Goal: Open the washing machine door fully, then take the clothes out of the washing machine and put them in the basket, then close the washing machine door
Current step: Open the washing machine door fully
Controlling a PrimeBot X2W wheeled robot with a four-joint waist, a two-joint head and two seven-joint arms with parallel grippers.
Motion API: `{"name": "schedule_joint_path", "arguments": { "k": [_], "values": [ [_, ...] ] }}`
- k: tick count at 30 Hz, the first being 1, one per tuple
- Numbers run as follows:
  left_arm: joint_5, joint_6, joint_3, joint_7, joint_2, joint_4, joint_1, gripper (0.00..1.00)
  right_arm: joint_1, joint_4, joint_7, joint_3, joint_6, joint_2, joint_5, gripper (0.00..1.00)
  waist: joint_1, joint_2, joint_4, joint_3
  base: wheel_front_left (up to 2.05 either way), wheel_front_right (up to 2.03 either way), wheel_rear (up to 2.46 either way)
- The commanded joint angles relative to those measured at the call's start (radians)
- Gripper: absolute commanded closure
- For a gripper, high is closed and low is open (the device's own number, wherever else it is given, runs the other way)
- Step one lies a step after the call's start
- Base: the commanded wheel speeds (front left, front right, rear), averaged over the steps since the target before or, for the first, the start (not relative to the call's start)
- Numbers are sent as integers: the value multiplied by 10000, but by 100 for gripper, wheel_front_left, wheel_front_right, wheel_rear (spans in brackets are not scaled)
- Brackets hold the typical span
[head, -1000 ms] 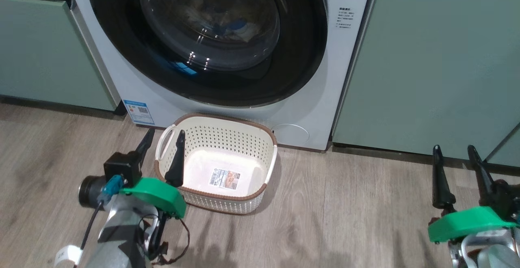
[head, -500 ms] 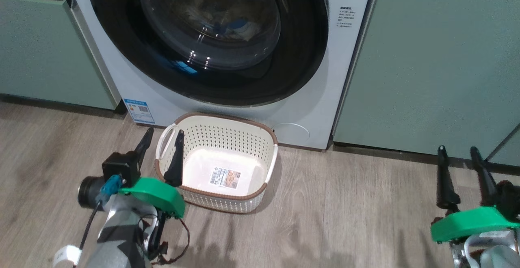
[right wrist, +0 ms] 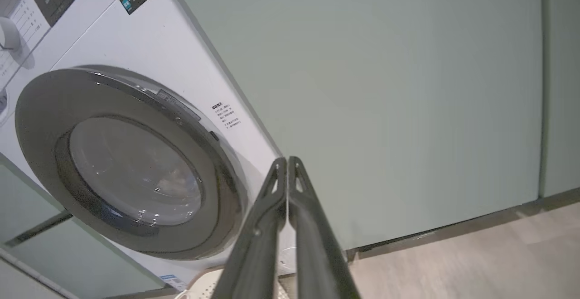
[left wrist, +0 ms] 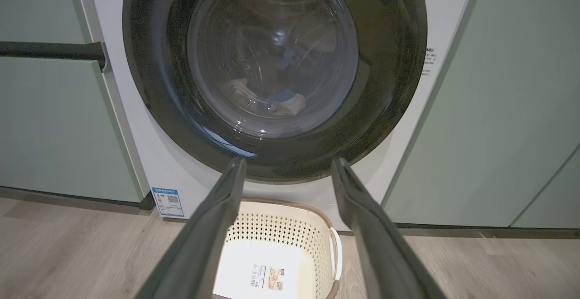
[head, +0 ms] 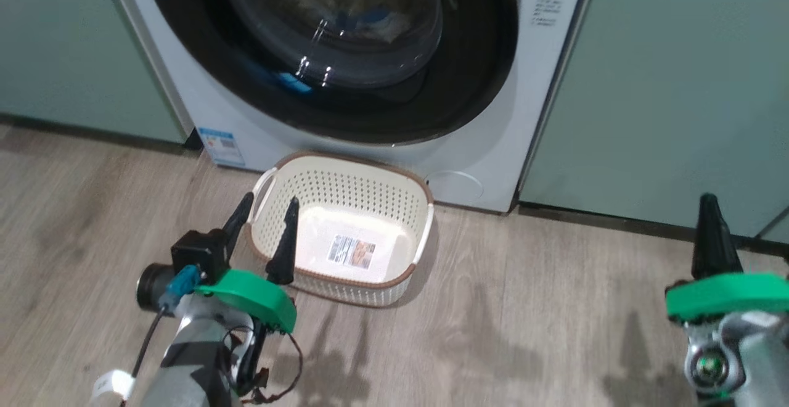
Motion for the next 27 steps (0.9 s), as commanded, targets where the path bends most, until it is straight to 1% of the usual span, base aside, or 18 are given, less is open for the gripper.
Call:
{"name": "schedule_joint_path", "arguments": {
  "k": [1,4,7,9,11,14,16,21,22,27],
  "values": [
    [-81,66,193,-63,117,-425,-482,0,-863,-60,-97,399,37,-283,645,100,-1,0,144,201,0,0,0],
    [-142,86,28,-63,116,-534,-545,0,-1502,410,-97,785,37,-659,2255,100,-1,0,289,466,0,0,0],
    [-214,108,-117,-63,116,-640,-640,0,-2169,768,25,1307,37,-1128,4242,100,-1,0,443,774,0,0,0],
    [-255,143,-232,-63,116,-729,-720,0,-2609,790,437,1447,37,-1430,5667,100,-1,0,563,1016,0,0,0],
    [-297,151,-334,-63,116,-808,-821,0,-2984,735,938,1525,37,-1769,6856,100,-1,0,696,1266,0,0,0],
    [-337,148,-429,-63,116,-901,-1003,0,-3527,654,1825,1443,37,-2221,8381,100,-1,0,889,1653,0,0,0],
    [-385,145,-508,-63,116,-983,-1122,0,-3900,666,2455,1410,37,-2531,9065,100,-1,0,1019,1908,0,0,0],
    [-458,150,-731,-63,116,-1124,-1333,0,-4888,862,3999,1161,37,-2918,10417,100,-1,0,1279,2448,0,0,0],
    [-458,150,-731,-63,116,-1124,-1333,0,-4888,862,3999,1161,37,-2918,10417,100,-1,0,1279,2448,0,0,0],
    [-506,188,-843,-63,116,-1331,-1536,0,-6196,1431,5383,1054,37,-3070,10977,100,-1,0,1483,3060,0,0,0]
  ]
}}
